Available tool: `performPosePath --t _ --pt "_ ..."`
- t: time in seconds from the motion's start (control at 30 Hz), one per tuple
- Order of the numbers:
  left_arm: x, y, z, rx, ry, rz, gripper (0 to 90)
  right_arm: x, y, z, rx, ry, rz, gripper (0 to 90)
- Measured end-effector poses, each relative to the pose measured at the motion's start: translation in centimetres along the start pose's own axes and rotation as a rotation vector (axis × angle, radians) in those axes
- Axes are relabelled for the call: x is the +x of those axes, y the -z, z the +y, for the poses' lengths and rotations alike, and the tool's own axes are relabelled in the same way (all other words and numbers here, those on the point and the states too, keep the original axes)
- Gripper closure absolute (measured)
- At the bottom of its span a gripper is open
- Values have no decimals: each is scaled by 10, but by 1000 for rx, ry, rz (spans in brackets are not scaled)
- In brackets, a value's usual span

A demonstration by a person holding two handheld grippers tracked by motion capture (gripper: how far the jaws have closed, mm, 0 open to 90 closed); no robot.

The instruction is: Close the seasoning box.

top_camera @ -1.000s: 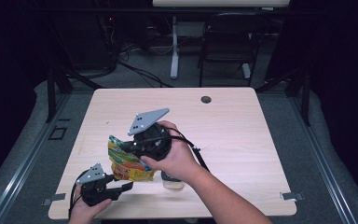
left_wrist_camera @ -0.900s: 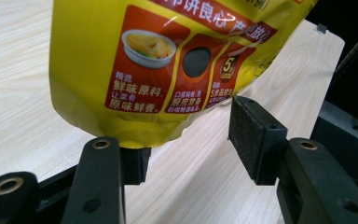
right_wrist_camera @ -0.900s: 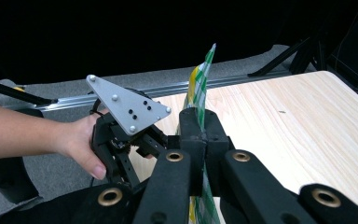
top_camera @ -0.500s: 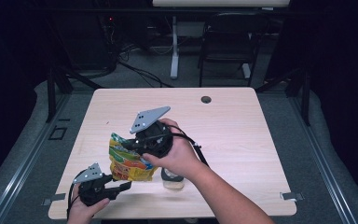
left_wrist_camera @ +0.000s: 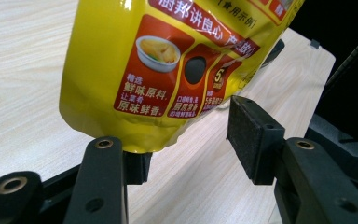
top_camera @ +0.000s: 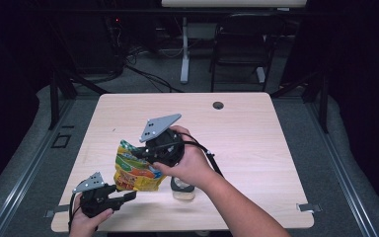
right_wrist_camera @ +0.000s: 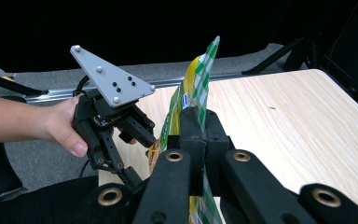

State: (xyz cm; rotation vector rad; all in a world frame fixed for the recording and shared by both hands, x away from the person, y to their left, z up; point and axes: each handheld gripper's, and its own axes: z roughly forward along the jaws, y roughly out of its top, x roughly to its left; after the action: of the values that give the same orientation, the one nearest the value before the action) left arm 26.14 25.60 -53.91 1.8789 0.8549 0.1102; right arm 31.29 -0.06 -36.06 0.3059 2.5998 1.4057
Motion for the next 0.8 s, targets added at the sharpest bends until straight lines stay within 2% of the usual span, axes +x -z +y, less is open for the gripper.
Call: performPosePath --t 0.17,0.3,0.43,0.47,0.6,0.7,0.8 --pt "6 6 -1 -43 50 -12 517 0 -1 -1 -3 7 3 900" --pt "8 8 -1 -56 59 5 518 -2 -3 -3 -17 -7 12 900" --pt "9 10 -1 -39 58 -3 523 -5 -5 -5 -10 -16 6 900" --pt "9 10 -2 -54 64 -1 526 -5 -5 -6 -12 -20 7 900" --pt "11 11 -2 -60 77 -8 539 -8 -4 -9 -2 -21 4 900" --pt "11 12 -2 -78 86 2 556 -9 -4 -10 -2 -22 0 900" --pt "12 14 -2 -69 82 -8 569 -9 -4 -11 4 -20 -3 900"
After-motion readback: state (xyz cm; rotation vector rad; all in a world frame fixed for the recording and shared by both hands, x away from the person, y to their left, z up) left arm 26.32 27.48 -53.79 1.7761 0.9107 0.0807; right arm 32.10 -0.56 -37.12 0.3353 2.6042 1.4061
